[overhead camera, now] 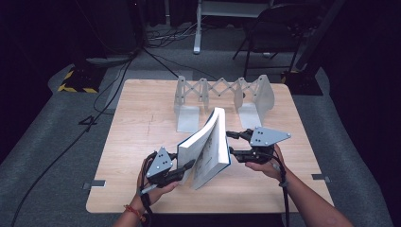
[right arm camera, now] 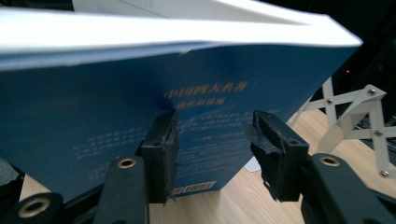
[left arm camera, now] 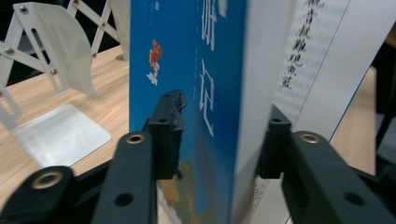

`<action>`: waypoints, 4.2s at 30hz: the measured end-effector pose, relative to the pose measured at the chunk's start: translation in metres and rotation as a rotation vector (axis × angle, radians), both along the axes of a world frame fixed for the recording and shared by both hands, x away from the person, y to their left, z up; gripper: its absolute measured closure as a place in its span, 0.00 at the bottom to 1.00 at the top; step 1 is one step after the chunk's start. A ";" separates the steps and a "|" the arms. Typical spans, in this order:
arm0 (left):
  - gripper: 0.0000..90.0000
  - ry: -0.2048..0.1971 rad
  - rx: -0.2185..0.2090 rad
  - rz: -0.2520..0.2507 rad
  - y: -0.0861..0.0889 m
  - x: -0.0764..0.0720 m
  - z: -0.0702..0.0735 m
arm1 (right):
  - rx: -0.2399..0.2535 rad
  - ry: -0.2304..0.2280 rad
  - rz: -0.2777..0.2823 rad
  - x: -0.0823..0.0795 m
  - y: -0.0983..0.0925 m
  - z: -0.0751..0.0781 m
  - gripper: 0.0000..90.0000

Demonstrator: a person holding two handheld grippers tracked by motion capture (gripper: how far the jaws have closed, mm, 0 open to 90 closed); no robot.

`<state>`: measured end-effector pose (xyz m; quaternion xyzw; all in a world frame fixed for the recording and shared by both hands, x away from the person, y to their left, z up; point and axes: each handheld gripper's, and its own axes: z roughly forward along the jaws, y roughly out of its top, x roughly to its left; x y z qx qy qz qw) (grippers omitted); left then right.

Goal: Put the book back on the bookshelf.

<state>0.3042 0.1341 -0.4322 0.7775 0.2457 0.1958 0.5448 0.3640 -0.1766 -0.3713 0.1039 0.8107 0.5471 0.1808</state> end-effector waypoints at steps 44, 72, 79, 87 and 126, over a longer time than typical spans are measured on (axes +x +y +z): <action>0.80 0.070 -0.128 -0.239 -0.072 0.036 -0.005 | 0.043 -0.057 -0.087 -0.024 -0.051 0.003 0.53; 0.19 0.055 0.106 -0.126 -0.082 -0.010 -0.008 | -0.036 -0.048 -0.052 -0.031 -0.015 -0.014 0.52; 0.23 0.016 0.066 0.036 -0.098 -0.009 -0.012 | -0.027 -0.039 -0.072 -0.025 -0.013 -0.018 0.49; 0.46 0.006 0.026 0.089 -0.094 -0.006 -0.013 | -0.009 -0.031 -0.112 -0.017 -0.019 -0.019 0.49; 0.66 0.126 0.042 -0.295 -0.004 0.029 -0.004 | -0.093 0.214 0.057 0.042 -0.035 -0.091 0.40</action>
